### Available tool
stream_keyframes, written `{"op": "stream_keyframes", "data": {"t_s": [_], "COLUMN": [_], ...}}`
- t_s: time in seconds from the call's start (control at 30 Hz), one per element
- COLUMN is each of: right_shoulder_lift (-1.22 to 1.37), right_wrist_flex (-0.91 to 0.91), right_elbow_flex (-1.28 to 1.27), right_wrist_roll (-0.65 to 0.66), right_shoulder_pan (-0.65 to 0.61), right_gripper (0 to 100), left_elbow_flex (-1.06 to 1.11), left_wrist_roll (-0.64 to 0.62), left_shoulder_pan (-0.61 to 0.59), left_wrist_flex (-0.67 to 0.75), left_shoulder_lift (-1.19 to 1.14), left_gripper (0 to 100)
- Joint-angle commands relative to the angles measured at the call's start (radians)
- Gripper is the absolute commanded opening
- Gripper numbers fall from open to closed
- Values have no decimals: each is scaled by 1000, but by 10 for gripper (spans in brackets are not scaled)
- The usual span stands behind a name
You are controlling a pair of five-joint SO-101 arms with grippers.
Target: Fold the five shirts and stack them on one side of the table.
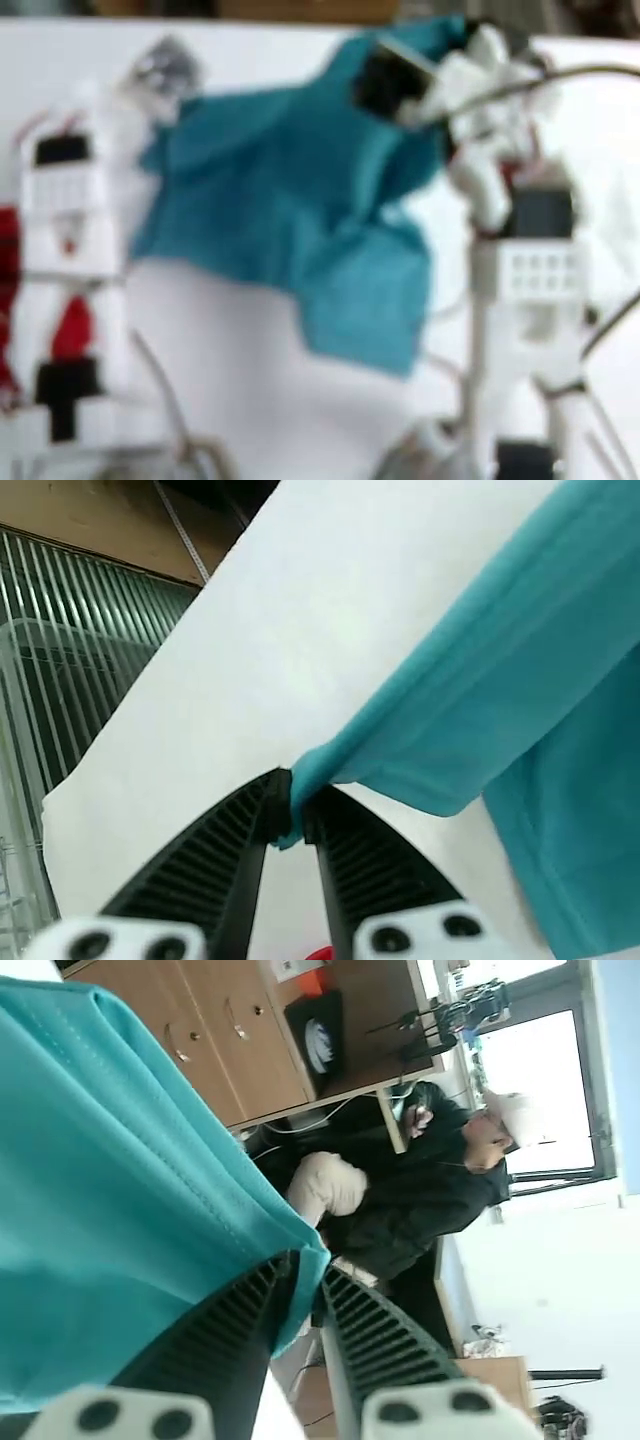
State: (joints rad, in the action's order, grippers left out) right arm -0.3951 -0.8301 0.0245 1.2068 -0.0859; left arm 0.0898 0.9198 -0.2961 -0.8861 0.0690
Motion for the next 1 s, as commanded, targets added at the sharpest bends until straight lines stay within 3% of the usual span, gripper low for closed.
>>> {"op": "stream_keyframes", "data": {"t_s": [0.0, 0.4, 0.57, 0.97], "right_shoulder_lift": [1, -87, -176, -295], "right_wrist_flex": [-39, -7, -105, -171], "right_elbow_flex": [0, 20, 17, 17], "right_wrist_roll": [-66, -66, 163, 417], "right_shoulder_pan": [15, -21, -97, -99], "right_gripper": [20, 20, 20, 20], "left_elbow_flex": [2, -87, -127, -278], "left_wrist_roll": [8, 8, 29, 28], "left_shoulder_pan": [-2, -61, -69, -69], "left_wrist_flex": [20, 12, -74, -192], "left_shoulder_lift": [5, 14, 15, 15], "left_gripper": [21, 21, 21, 21]}}
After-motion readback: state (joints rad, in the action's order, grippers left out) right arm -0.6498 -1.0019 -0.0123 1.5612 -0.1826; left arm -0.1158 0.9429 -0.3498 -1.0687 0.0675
